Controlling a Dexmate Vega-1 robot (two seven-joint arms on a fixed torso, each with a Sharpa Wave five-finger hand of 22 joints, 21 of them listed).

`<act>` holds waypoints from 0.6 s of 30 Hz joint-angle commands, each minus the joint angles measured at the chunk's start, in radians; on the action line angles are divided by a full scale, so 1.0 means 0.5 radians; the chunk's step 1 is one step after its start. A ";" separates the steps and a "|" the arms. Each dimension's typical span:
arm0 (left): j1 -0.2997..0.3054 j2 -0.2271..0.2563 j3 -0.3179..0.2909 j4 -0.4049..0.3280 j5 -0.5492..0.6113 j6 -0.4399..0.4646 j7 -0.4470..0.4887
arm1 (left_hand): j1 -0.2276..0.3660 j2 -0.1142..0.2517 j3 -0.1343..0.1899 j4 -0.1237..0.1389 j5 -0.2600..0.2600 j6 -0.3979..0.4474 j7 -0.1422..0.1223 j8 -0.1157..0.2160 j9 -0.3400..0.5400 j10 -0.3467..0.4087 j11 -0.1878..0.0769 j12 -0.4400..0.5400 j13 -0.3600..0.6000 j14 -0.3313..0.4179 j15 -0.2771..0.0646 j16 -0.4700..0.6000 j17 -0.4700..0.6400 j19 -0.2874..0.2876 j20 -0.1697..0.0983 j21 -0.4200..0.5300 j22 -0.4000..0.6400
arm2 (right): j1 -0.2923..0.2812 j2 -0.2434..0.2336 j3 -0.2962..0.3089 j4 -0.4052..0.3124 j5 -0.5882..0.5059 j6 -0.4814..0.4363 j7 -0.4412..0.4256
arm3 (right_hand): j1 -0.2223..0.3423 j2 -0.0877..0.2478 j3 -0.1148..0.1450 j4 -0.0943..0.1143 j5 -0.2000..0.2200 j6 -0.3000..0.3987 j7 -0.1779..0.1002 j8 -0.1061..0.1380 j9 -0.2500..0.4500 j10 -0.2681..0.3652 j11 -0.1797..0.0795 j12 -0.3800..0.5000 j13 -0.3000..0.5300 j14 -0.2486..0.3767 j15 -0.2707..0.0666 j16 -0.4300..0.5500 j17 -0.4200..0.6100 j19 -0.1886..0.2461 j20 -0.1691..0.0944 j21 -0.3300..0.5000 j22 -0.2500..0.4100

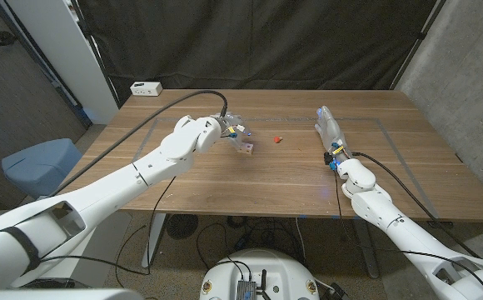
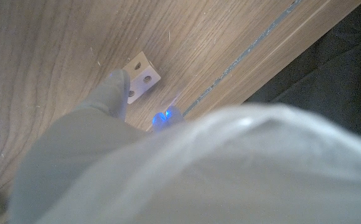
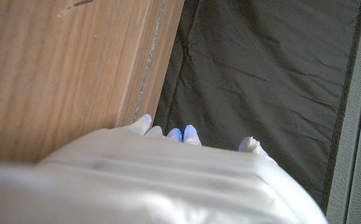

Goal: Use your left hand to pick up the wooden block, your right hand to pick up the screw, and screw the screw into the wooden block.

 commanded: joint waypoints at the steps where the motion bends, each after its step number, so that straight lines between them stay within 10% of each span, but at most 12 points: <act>1: 0.002 -0.026 0.021 0.057 0.011 -0.002 -0.011 | 0.026 -0.007 -0.022 0.002 -0.009 -0.018 0.017 -0.014 0.004 -0.016 0.003 -0.009 0.007 -0.005 0.013 -0.001 0.008 -0.186 0.023 0.009 0.007 | 0.000 0.003 -0.007 -0.004 -0.007 -0.013 -0.008 | 0.002 -0.004 0.010 -0.003 0.009 -0.006 -0.003 0.004 0.007 -0.012 -0.010 -0.003 0.004 -0.007 -0.012 -0.001 0.006 -0.007 -0.035 0.006 0.009; 18: -0.019 -0.059 0.060 0.175 -0.010 -0.027 0.069 | 0.044 -0.002 -0.075 0.020 -0.010 -0.126 0.034 -0.051 0.004 -0.103 0.009 -0.036 0.026 -0.022 0.024 -0.007 0.009 -0.202 0.023 0.008 0.007 | 0.025 0.021 -0.025 0.034 -0.013 -0.023 0.000 | -0.001 -0.005 0.013 -0.006 0.009 -0.028 -0.007 -0.001 0.007 -0.018 -0.016 -0.003 0.004 -0.011 -0.007 0.000 0.006 -0.011 -0.029 0.006 0.009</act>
